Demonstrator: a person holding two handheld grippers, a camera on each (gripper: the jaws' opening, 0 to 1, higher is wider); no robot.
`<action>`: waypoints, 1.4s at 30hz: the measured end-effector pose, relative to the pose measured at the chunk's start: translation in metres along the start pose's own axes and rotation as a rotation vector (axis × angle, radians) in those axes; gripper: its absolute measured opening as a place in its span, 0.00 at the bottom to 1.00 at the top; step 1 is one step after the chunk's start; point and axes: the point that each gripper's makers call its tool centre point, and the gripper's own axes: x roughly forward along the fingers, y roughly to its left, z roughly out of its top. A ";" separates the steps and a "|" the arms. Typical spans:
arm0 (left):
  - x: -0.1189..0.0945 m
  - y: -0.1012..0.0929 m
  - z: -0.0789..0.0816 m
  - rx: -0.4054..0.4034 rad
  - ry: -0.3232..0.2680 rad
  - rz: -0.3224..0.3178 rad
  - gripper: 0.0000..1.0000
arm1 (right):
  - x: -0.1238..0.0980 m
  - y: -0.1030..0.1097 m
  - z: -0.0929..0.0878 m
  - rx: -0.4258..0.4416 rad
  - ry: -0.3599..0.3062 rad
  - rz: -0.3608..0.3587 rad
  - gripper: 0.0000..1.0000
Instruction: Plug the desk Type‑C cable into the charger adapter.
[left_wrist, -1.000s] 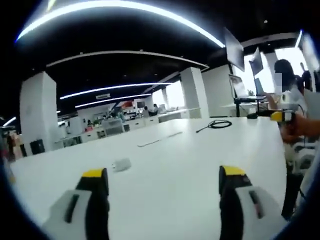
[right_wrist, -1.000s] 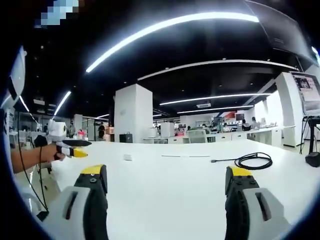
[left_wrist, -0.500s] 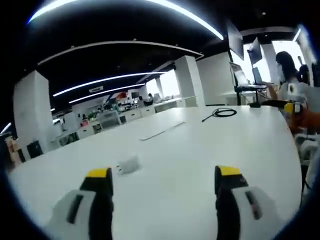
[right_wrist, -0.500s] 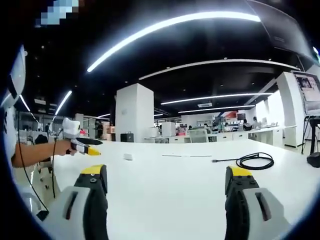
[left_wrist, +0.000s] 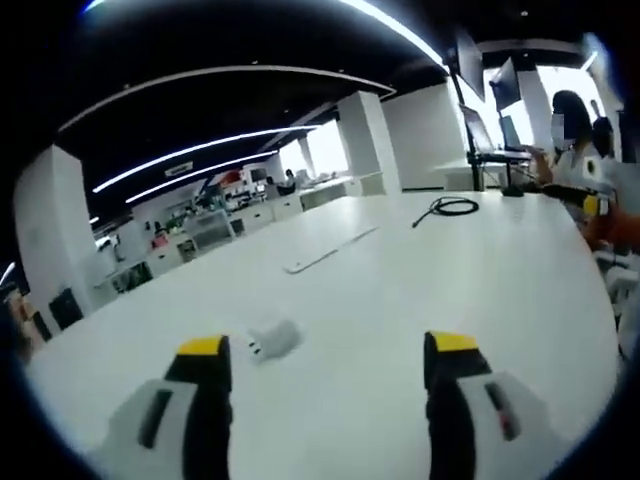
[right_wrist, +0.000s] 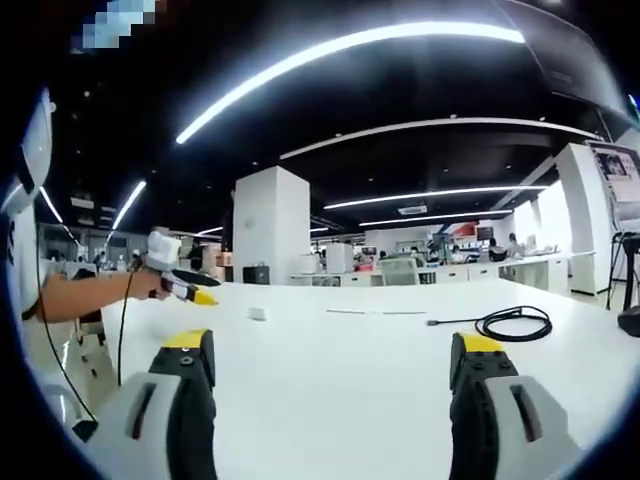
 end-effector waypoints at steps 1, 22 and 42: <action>0.003 0.003 0.001 0.008 0.005 -0.005 0.78 | 0.000 0.000 0.000 -0.001 0.000 0.002 0.99; 0.059 0.026 -0.002 0.119 0.097 -0.154 0.57 | -0.001 -0.007 0.005 -0.028 -0.029 0.007 0.95; 0.101 0.032 -0.017 0.242 0.316 -0.286 0.36 | -0.006 -0.024 0.002 -0.021 -0.023 -0.022 0.94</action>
